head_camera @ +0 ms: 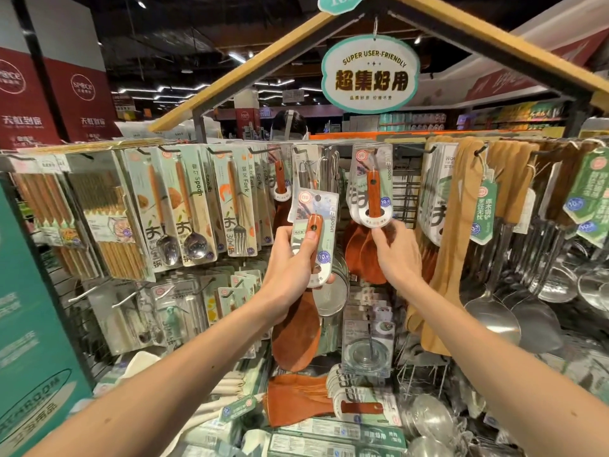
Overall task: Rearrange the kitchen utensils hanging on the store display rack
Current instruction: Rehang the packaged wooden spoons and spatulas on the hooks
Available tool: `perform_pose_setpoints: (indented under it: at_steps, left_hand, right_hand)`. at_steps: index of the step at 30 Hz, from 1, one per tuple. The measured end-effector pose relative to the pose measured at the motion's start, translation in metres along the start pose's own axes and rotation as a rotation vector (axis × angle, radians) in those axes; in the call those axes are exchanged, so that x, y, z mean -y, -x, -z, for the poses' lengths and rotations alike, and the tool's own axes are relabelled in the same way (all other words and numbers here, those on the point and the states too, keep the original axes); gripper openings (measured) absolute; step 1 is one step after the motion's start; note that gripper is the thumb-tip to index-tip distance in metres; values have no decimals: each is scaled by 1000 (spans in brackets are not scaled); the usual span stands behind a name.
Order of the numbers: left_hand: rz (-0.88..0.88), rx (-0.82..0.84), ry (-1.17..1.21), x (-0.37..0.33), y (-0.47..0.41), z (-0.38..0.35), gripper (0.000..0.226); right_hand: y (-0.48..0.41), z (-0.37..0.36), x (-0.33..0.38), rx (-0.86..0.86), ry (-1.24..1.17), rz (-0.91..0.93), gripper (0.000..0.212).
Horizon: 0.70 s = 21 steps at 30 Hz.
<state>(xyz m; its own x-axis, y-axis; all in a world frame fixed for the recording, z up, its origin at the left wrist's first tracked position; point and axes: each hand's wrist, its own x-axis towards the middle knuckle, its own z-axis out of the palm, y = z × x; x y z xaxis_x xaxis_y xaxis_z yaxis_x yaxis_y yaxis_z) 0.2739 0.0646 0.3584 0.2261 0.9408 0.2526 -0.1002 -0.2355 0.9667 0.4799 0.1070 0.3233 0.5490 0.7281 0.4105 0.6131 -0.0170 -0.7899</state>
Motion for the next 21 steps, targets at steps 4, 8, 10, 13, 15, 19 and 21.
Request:
perform_pose_setpoints:
  at_steps: [4, 8, 10, 13, 15, 19, 21]
  left_hand:
    - [-28, -71, -133, 9, -7, 5, 16]
    - [-6, -99, -116, 15, -14, -3, 13]
    - [-18, -105, -143, 15, -15, -14, 12]
    - [-32, -83, -145, 7, -17, -30, 17]
    - [-63, -74, -123, -3, -20, -37, 27]
    - [-285, 30, -258, -23, -24, -44, 56]
    - [-408, 53, -390, -29, -28, -49, 55]
  right_hand:
    - [54, 6, -6, -172, -112, 24, 42]
    - [89, 10, 7, 86, -342, 81, 38]
    - [97, 10, 18, 228, -435, 112, 46]
    - [100, 12, 34, 308, -544, 131, 52]
    - [96, 17, 40, 259, -572, 136, 48]
    - [82, 33, 44, 172, -536, 193, 50]
    - [75, 39, 46, 137, -518, 220, 50]
